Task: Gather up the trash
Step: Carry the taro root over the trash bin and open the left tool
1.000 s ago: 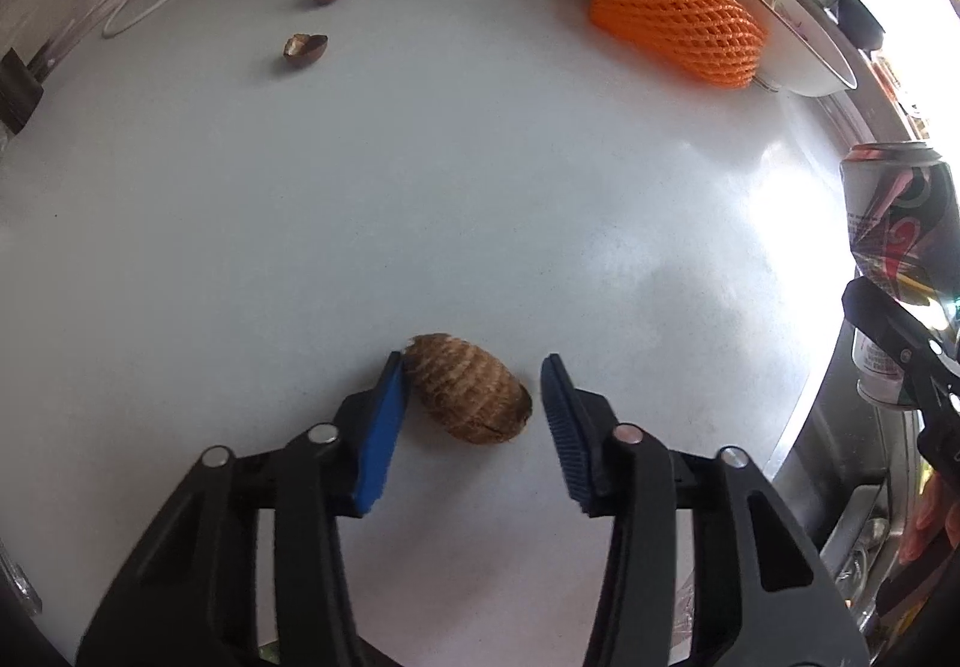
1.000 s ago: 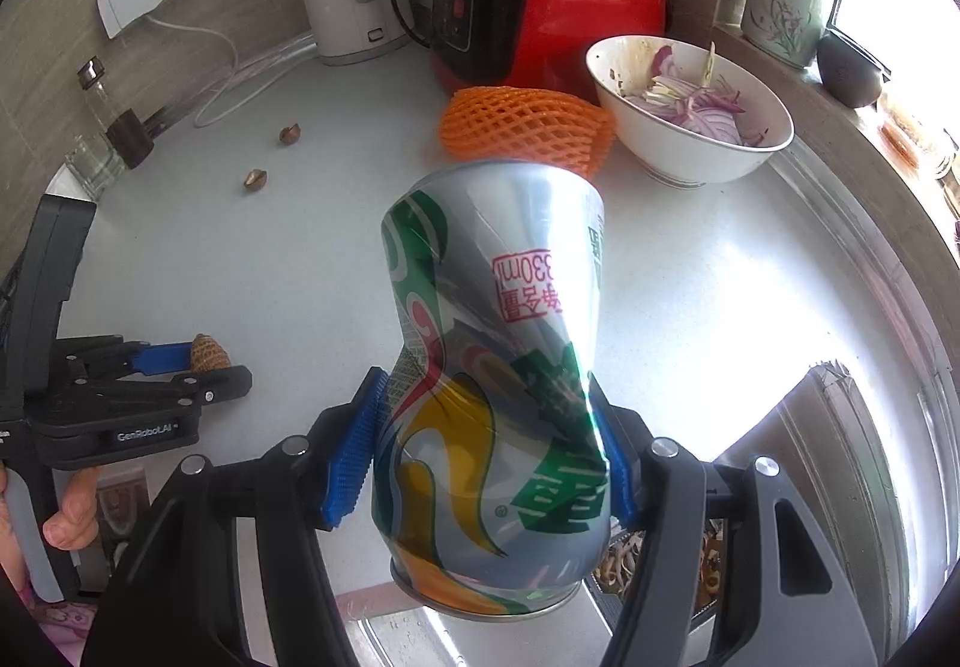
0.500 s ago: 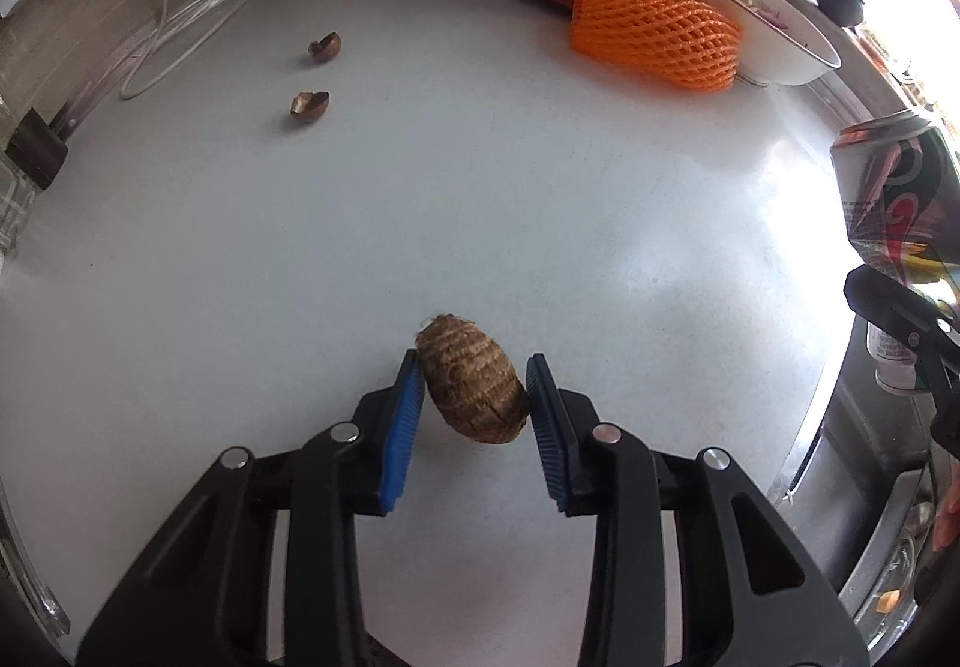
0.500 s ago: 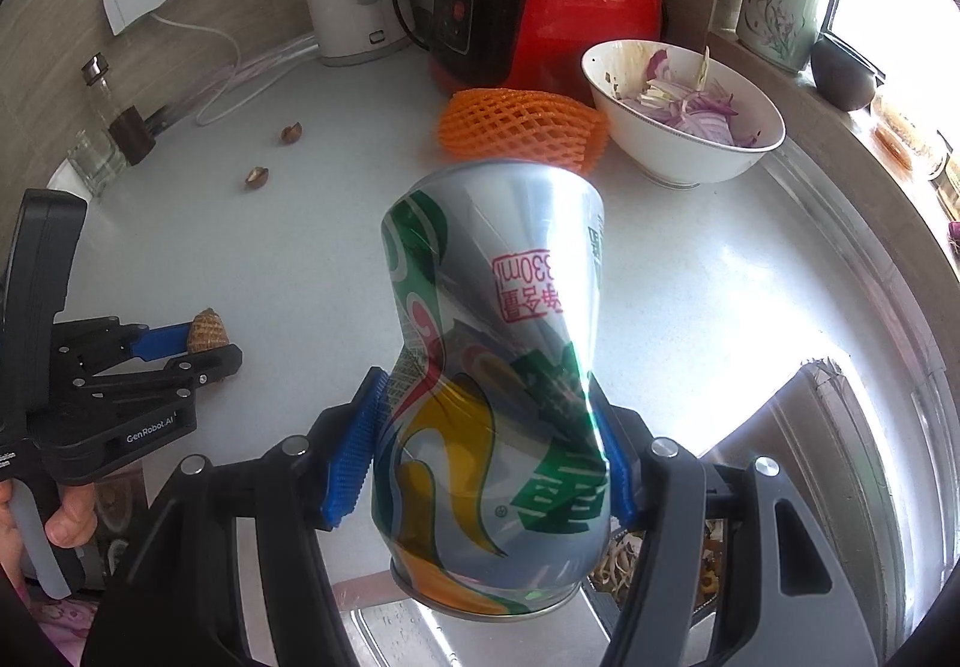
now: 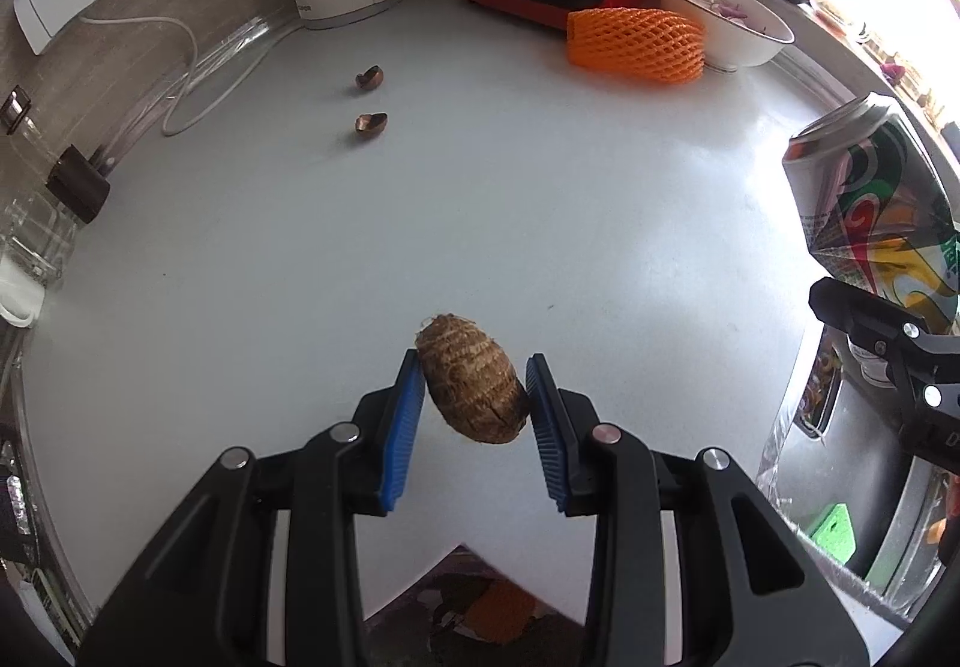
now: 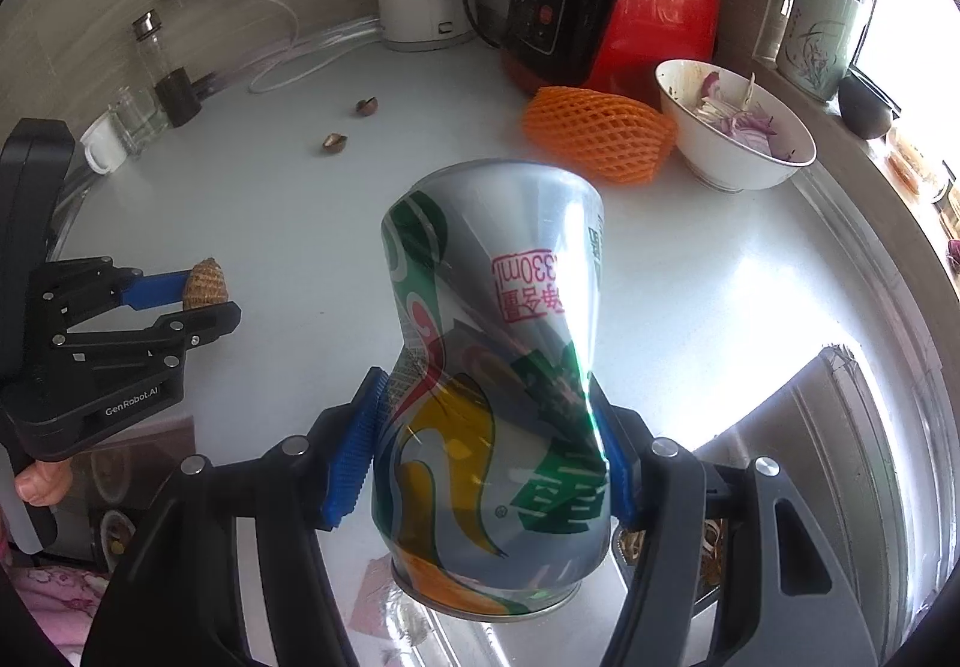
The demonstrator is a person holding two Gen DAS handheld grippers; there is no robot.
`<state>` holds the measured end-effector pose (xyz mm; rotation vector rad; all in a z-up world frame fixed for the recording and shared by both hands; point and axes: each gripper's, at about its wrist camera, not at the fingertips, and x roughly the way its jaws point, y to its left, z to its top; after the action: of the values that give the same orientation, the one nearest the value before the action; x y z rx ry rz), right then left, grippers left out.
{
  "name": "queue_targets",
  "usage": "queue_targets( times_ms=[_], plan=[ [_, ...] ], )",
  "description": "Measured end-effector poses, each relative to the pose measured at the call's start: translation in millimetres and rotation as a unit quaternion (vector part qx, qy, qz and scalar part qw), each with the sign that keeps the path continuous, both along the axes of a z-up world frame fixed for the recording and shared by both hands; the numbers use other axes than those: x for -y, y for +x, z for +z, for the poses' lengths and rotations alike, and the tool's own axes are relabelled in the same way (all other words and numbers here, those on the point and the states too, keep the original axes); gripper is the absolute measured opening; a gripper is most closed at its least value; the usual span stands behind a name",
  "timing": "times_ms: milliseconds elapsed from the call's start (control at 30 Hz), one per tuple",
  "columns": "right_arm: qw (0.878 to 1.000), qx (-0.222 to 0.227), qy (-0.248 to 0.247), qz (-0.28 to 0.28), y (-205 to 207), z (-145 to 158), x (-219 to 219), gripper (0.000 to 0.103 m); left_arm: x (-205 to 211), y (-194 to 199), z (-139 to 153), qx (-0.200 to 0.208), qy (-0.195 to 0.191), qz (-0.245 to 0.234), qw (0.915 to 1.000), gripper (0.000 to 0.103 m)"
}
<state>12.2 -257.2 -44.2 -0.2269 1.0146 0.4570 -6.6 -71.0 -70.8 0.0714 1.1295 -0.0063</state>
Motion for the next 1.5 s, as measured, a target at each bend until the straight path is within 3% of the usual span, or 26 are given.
queue_targets(
  times_ms=[367, 633, 1167, 1500],
  plan=[
    [0.999, -0.027, 0.018, 0.014, -89, 3, -41, 0.063, -32, -73, 4, -0.027, -0.01, -0.031, 0.9991, 0.035],
    [0.998, -0.051, 0.021, 0.004, -149, -3, -60, 0.063, -37, -128, -11, -0.054, -0.007, -0.084, 0.995, 0.035],
    [0.994, -0.11, -0.001, 0.008, -196, -39, -67, 0.063, -27, -191, -105, -0.138, 0.002, -0.169, 0.976, 0.035],
    [0.992, -0.125, -0.009, 0.023, -200, -53, -73, 0.063, -24, -194, -155, -0.157, -0.001, -0.189, 0.9693, 0.035]
  ],
)
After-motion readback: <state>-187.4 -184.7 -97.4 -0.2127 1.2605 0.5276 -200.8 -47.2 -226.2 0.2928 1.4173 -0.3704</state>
